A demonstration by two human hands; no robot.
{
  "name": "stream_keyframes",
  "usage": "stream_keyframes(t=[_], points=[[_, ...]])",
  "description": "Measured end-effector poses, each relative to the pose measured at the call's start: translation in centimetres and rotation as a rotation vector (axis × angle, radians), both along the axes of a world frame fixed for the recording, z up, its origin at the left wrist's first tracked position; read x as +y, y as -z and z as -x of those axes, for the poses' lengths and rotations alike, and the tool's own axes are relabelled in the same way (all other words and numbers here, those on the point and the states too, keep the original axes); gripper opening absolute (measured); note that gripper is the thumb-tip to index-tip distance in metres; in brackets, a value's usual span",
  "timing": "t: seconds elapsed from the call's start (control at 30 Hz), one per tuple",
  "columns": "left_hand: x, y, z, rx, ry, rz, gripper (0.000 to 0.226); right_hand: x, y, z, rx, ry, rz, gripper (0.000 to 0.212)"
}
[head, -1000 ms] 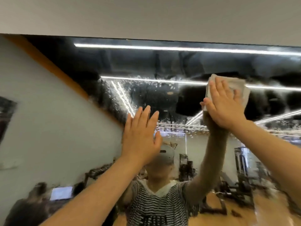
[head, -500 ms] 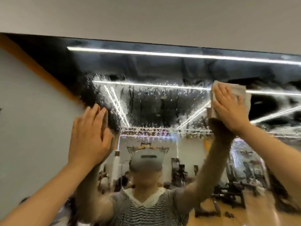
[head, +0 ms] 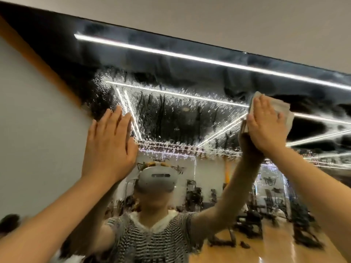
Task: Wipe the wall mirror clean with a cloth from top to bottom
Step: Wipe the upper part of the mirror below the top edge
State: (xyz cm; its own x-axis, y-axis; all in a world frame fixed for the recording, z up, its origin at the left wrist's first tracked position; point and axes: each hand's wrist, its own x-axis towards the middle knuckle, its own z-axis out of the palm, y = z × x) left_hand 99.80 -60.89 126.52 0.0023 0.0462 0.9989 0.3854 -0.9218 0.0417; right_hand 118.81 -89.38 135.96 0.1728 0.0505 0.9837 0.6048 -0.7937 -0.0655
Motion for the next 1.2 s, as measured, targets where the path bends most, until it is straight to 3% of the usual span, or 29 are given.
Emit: stream_keyframes(t=[0.13, 0.3, 0.43, 0.67, 0.77, 0.87, 0.97, 1.2], points=[[-0.1, 0.1, -0.1, -0.010, 0.006, -0.009, 0.065, 3.9, -0.7, 3.1, -0.022, -0.024, 0.164, 0.062], [0.2, 0.1, 0.1, -0.008, 0.038, -0.005, 0.067, 11.5, -0.9, 8.8, -0.120, -0.084, 0.379, 0.065], [0.3, 0.1, 0.1, -0.004, 0.062, -0.004, 0.069, 10.7, -1.0, 8.5, -0.162, -0.125, 0.422, 0.059], [0.3, 0.1, 0.2, -0.008, 0.067, -0.010, 0.066, 3.3, -1.4, 3.1, -0.039, -0.142, 0.189, 0.055], [0.3, 0.2, 0.1, -0.007, 0.062, -0.011, 0.065, 0.3, -1.1, 1.2, 0.013, -0.146, 0.073, 0.063], [0.3, 0.2, 0.1, -0.011, 0.053, -0.013, 0.064, 0.0, -0.8, 0.9, 0.014, -0.156, -0.006, 0.071], [0.1, 0.2, 0.1, -0.013, 0.037, -0.007, 0.064, 1.7, -0.9, 1.7, 0.036, -0.094, -0.104, 0.060], [0.2, 0.1, 0.1, 0.013, 0.013, 0.007, 0.065, 10.1, -1.7, 8.0, -0.072, -0.047, 0.074, 0.062]])
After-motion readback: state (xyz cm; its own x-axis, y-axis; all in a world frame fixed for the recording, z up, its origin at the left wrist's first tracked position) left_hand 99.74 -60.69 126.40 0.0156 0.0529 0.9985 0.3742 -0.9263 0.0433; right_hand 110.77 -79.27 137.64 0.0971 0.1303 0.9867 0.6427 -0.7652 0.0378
